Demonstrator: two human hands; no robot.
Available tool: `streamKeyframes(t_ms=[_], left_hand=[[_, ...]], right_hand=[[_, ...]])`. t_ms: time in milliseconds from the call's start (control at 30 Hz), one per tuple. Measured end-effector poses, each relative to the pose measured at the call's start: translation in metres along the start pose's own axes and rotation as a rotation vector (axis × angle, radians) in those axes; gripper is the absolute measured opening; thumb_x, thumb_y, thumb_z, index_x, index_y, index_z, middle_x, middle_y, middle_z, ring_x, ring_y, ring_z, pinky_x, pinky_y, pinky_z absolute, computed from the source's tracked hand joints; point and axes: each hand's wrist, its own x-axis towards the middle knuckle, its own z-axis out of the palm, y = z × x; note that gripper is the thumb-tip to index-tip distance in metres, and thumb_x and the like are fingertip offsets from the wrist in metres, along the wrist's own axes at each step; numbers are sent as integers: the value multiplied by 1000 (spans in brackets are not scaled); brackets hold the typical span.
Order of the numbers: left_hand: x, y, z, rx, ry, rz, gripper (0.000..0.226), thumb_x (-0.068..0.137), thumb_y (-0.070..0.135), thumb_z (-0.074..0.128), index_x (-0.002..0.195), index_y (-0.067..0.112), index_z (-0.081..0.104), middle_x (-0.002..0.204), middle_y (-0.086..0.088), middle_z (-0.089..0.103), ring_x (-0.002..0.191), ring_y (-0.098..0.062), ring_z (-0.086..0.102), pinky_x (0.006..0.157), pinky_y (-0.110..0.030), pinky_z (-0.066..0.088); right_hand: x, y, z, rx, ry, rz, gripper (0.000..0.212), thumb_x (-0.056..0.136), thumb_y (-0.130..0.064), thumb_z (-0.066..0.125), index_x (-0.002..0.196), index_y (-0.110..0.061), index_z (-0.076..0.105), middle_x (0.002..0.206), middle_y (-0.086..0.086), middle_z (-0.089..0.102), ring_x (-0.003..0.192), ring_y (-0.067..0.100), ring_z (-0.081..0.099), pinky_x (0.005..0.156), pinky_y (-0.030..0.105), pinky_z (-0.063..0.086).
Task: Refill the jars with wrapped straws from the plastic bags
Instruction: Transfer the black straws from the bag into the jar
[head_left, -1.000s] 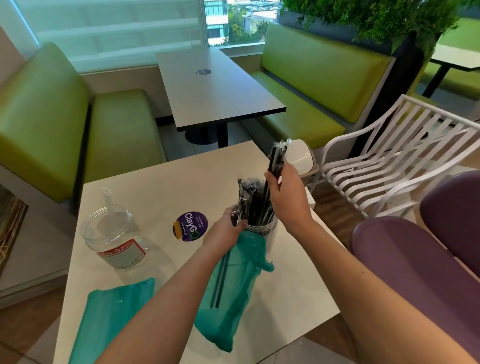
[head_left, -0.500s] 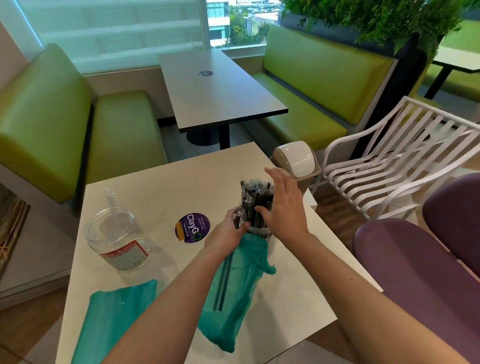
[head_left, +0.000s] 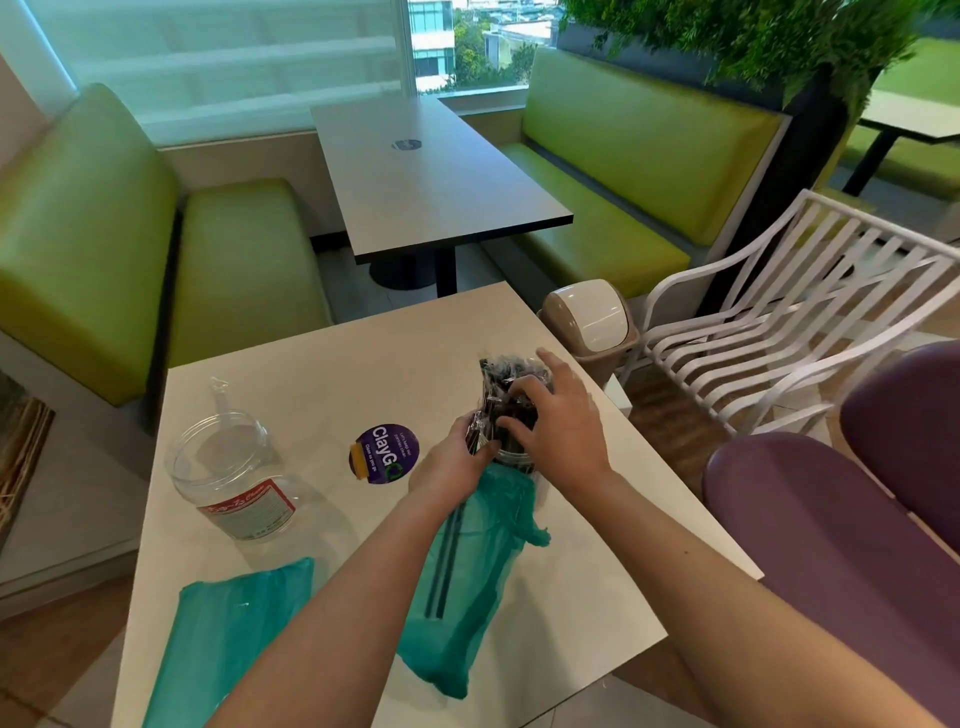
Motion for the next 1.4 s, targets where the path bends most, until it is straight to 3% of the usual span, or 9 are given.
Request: streamKeyframes(t_ms=[200,433,567,767,867,967,1133,1267,1400], left_hand=[[-1,0,-1,2,13,5,64,95,58,46,151,37,22,140,-6,56,104,-27,64,73,-35,50],[0,-1,0,-50,2,33,62,95,56,48,150,36,27,140,-4,56,115,-27,60,86,-38,51],[-4,-4,0,-174,28,89,49,98,47,49,145,35,40,134,2,61,110,-20,60,77,-29,43],[-11,-8,-6,-372,84,35,38,101,42,46,129,20,57,120,-2,64,103,-18,58,86,-35,46],[-13,-12,-13,-492,66,13,33,100,41,48,120,19,63,115,-4,66,107,-21,61,94,-40,47],[-16,-16,-17,-597,36,15,22,101,38,49,109,27,65,116,-4,66,109,-19,60,98,-41,47],[-25,-15,-23,-693,-26,-4,26,103,41,42,105,30,66,113,2,61,109,-14,56,85,-29,47],[-32,-17,-24,-831,-111,-44,27,100,45,44,101,32,68,117,-6,64,114,-24,59,98,-41,50],[-37,-14,-27,-959,-166,-59,25,102,36,44,107,24,65,114,-9,66,106,-23,63,86,-35,53]], right_hand=[[12,9,-13,20,-14,-65,18,89,-17,64,107,-14,64,133,2,58,111,25,59,82,39,55],[-4,14,-2,21,27,-112,43,93,-21,62,135,-15,56,140,5,54,127,21,53,101,37,49],[-12,12,-5,-55,129,-110,39,92,-28,62,130,-18,60,137,3,56,128,25,48,106,39,42],[-30,-16,-18,-39,250,-27,19,80,-24,66,98,-21,64,107,1,58,100,21,48,82,34,47],[-38,-31,-13,111,108,-41,10,81,-23,62,91,-21,64,92,-5,60,90,15,52,73,30,47],[-46,-46,2,299,-128,57,17,90,-20,56,100,-20,70,98,-4,68,94,14,59,80,29,49],[-40,-54,14,347,-435,229,24,93,-23,58,113,-22,69,107,-1,70,94,15,64,83,31,51],[-36,-56,18,444,-539,294,30,86,-27,68,115,-19,67,105,0,69,92,14,64,84,34,54],[-35,-61,18,474,-507,281,18,84,-26,70,101,-21,68,88,-5,66,84,14,64,78,35,54]])
